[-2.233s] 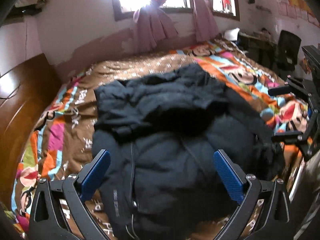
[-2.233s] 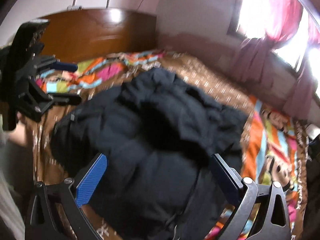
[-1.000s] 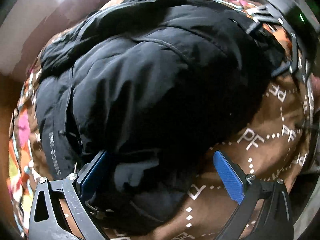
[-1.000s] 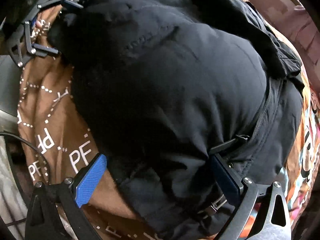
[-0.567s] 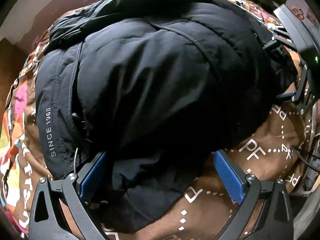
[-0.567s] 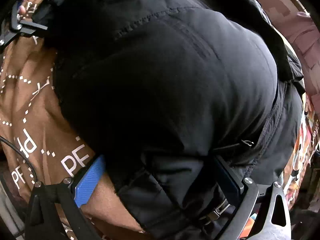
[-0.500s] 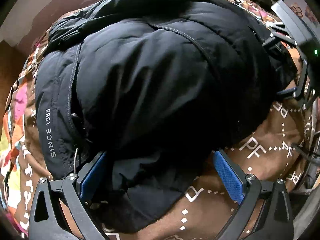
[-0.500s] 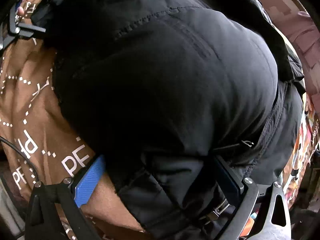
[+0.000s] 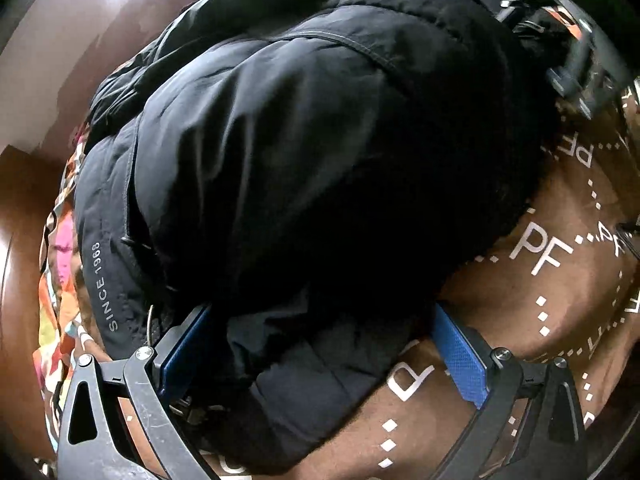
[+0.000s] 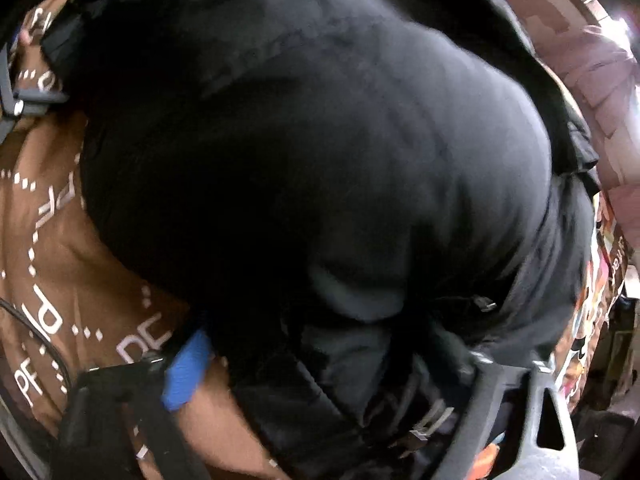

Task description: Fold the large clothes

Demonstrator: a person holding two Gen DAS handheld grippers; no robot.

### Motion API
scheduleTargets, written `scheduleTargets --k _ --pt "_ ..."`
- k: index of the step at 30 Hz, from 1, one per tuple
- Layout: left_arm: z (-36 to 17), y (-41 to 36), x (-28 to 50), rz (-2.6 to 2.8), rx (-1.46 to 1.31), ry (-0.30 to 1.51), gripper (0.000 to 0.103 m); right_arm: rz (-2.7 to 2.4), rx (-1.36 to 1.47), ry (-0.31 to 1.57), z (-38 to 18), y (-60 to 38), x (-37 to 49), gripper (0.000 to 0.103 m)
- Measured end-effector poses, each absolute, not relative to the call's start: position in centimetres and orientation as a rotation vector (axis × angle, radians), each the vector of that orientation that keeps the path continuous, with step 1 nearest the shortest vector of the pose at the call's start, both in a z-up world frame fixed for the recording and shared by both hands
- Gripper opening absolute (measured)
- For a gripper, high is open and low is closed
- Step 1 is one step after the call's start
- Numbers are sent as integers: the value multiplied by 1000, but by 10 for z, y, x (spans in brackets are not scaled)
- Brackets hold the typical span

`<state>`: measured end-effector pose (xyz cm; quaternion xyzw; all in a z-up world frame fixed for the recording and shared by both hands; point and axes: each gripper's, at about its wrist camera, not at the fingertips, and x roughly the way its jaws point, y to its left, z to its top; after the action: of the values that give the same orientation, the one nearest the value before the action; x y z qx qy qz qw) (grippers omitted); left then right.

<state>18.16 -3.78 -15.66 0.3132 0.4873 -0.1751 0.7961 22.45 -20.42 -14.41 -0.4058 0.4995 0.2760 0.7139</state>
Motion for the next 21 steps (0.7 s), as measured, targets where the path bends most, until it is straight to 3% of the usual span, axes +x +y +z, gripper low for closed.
scheduleTargets --k 6,9,16,21 --pt "-162 -46 172 -366 721 1014 101 611 -726 1171 -114 -203 267 22" --pt "-162 -47 173 -348 746 1002 101 627 -557 1238 -92 -206 289 14" --pt "-170 -54 171 -313 831 975 101 697 -303 1218 -21 -206 319 12" --pt "-181 -58 166 -295 927 961 101 721 -272 1204 -26 -228 326 12"
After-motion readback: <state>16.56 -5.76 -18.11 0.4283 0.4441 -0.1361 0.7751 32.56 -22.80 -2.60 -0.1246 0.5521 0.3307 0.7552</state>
